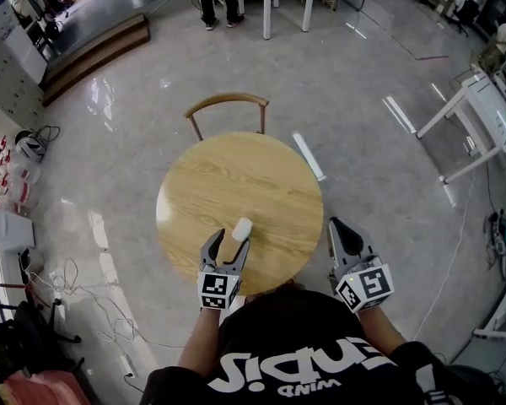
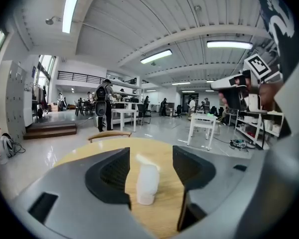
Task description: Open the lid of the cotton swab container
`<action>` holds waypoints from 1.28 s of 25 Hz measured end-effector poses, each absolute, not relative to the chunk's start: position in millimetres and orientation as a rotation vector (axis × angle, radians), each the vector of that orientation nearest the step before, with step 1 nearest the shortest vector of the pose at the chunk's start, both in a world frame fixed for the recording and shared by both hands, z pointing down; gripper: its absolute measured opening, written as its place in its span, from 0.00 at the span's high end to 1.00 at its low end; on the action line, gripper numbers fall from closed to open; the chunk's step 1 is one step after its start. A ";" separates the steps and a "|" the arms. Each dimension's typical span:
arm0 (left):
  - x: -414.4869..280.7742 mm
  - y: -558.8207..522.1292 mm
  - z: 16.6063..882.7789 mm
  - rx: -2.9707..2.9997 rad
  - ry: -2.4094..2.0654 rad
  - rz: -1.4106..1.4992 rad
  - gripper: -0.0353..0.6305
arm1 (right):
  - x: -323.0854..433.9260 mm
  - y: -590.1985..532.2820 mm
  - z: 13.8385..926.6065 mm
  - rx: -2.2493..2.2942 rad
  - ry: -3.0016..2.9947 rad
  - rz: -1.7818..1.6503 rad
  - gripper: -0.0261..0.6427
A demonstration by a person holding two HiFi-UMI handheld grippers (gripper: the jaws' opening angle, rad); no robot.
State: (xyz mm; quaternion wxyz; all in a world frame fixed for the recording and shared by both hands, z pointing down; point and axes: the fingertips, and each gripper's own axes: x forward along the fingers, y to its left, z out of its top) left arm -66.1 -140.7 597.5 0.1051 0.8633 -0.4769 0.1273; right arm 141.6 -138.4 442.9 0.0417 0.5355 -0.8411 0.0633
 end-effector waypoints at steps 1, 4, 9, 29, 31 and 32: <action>-64.9 -141.0 602.5 2.545 -1.397 0.386 0.55 | 141.8 -138.0 443.1 1.640 -2.573 0.194 0.96; -60.3 -142.6 614.2 2.546 -1.374 0.410 0.55 | 143.8 -137.7 441.4 1.646 -2.568 0.191 0.96; -57.1 -145.7 635.0 2.538 -1.355 0.443 0.55 | 148.3 -136.2 440.5 1.668 -2.552 0.185 0.96; -47.1 -163.2 702.6 2.466 -1.280 0.589 0.51 | 171.0 -129.4 439.9 1.735 -2.471 0.168 0.96; -47.2 -164.0 710.7 2.444 -1.272 0.609 0.51 | 171.0 -128.8 440.2 1.738 -2.467 0.170 0.96; -46.9 -164.3 714.2 2.436 -1.269 0.620 0.51 | 171.1 -128.6 440.6 1.738 -2.466 0.171 0.96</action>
